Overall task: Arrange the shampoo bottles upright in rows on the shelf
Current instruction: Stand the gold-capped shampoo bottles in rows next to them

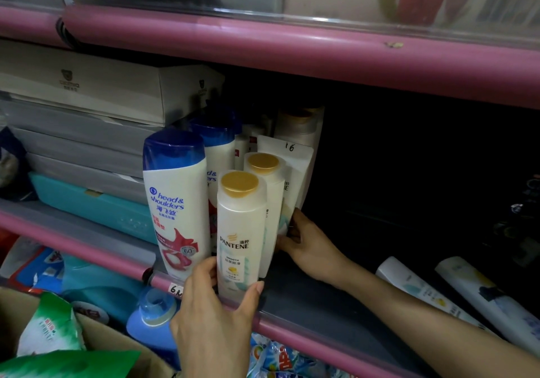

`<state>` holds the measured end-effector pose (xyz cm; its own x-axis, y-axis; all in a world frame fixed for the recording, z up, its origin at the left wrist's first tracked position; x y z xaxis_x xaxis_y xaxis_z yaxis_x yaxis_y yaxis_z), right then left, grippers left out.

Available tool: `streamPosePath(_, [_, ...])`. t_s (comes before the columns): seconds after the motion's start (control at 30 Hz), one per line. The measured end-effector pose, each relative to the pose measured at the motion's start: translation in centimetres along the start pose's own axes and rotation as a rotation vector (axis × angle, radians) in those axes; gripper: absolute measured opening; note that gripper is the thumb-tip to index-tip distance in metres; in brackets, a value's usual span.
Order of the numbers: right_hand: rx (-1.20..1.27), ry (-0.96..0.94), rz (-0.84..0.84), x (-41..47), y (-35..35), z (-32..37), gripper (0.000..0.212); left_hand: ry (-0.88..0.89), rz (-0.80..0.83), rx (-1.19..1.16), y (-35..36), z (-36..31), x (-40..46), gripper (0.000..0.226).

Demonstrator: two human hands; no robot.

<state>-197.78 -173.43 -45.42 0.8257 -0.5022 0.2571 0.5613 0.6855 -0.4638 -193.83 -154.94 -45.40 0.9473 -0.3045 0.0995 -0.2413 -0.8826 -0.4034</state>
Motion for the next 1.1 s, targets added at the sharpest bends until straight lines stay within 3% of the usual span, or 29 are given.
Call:
streamPosePath(0.6, [-0.14, 0.025, -0.069, -0.7, -0.5, 1.3, 0.033, 0.025, -0.025, -0.021, -0.1, -0.1, -0.4, 0.062])
streamPosePath(0.87, [-0.71, 0.187, 0.06, -8.3, -9.9, 5.0, 0.045, 0.121, -0.119, -0.066, -1.6, -1.7, -4.5, 0.052])
streamPosePath(0.93, [-0.847, 0.327, 0.12, -11.4, -12.7, 5.3, 0.049, 0.19, -0.07, -0.059, -1.3, -2.4, -6.4, 0.045])
streamPosePath(1.1, [-0.924, 0.577, 0.254, -18.8, -15.5, 4.6, 0.066, 0.357, 0.31, 0.088, 1.9, -4.4, -11.7, 0.043])
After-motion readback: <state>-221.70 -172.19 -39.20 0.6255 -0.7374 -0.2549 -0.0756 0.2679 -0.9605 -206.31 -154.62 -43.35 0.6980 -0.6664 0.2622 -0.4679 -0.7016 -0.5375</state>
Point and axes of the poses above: each hand's wrist, its own x-axis towards the middle knuckle, its own y-axis out of the palm, z = x × y, the point moved 2 cm from there along x, towards the middle knuckle, and after that the axes turned 8 degrees about -y, right-handed, at the moved point
